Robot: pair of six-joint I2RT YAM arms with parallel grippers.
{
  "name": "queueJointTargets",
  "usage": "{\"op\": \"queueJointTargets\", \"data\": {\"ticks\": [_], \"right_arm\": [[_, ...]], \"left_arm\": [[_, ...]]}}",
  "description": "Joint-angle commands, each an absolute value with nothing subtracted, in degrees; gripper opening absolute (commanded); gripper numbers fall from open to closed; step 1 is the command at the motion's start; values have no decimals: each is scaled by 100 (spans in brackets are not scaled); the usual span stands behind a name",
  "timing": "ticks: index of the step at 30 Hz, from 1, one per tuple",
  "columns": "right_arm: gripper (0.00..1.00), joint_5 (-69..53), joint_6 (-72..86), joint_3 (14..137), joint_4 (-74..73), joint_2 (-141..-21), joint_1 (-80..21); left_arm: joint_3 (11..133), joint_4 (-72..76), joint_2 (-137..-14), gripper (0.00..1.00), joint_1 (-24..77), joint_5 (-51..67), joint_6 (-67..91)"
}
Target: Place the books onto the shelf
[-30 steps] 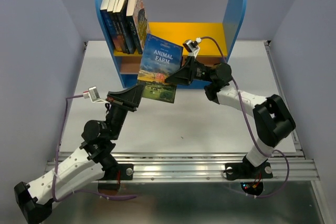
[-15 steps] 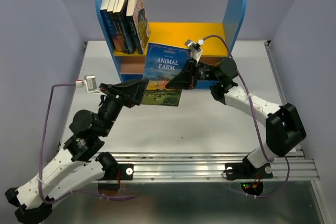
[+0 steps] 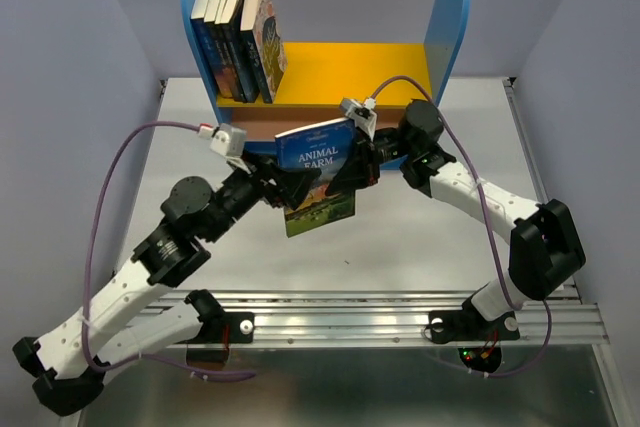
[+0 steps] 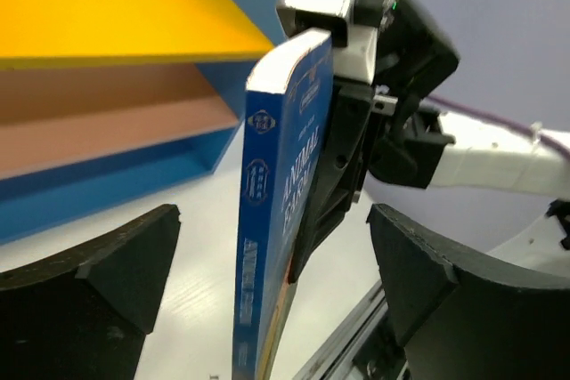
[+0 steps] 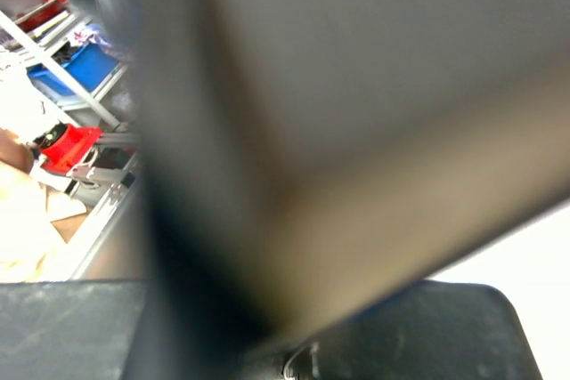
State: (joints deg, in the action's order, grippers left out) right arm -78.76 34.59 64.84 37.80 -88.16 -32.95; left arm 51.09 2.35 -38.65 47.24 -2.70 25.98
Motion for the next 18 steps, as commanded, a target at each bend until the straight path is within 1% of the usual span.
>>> {"op": "queueJointTargets", "data": {"ticks": [1, 3, 4, 5, 6, 7, 8, 9, 10, 11, 12, 13, 14, 15, 16, 18], "right_arm": [[1, -8025, 3077, 6768, 3595, -8578, -3261], [1, -8016, 2901, 6741, 3428, -8552, -3261], [1, -7972, 2779, 6741, 3332, -8526, -3261], [1, -7937, 2621, 6785, 2948, -8491, -3261], [1, -7884, 2384, 6855, 2570, -8421, -3261], [1, -7788, 1520, 6995, 1957, -8394, -3261], [1, -7369, 1085, 7127, 768, -8359, -3261], [1, -7061, 672, 7406, 251, -8332, -3261], [12, -6283, 33, 7540, -641, -8289, -3261], [33, -5867, -156, 7619, -772, -8253, -3261], [44, -5488, -132, 7611, -782, -8209, -3261], [67, -4710, -97, 7568, -843, -8096, -3261], [89, -4302, -88, 7550, -879, -8043, -3261], [100, -3889, -10, 7541, -879, -7981, -3261], [100, -3093, -9, 7489, -870, -7815, -3261], [100, -2184, 289, 7445, -861, -7612, -3261]], "left_arm": [[5309, 571, -4253, 88, 4737, 492, 2074], [5422, 571, -4324, 59, 4737, 273, 1987], [5458, 554, -4333, 32, 4737, 194, 1978], [5493, 528, -4342, 26, 4737, 132, 1960], [5537, 510, -4359, 23, 4737, 132, 1916], [5528, 501, -4359, 0, 4737, 114, 1873], [5528, 510, -4359, 0, 4737, 106, 1881], [5433, 562, -4333, 0, 4737, 114, 1872], [5345, 763, -4298, 0, 4737, 132, 1872], [5283, 878, -4263, 0, 4737, 132, 1872], [5178, 975, -4193, 0, 4737, 62, 1898], [5168, 1071, -4158, 0, 4737, -34, 1898], [5185, 1072, -4140, 0, 4737, -462, 1907], [5281, 1046, -4131, 0, 4737, -640, 1925], [5334, 1046, -4140, 0, 4737, -772, 1864], [5475, 1107, -4166, 0, 4737, -1175, 1680]]}}
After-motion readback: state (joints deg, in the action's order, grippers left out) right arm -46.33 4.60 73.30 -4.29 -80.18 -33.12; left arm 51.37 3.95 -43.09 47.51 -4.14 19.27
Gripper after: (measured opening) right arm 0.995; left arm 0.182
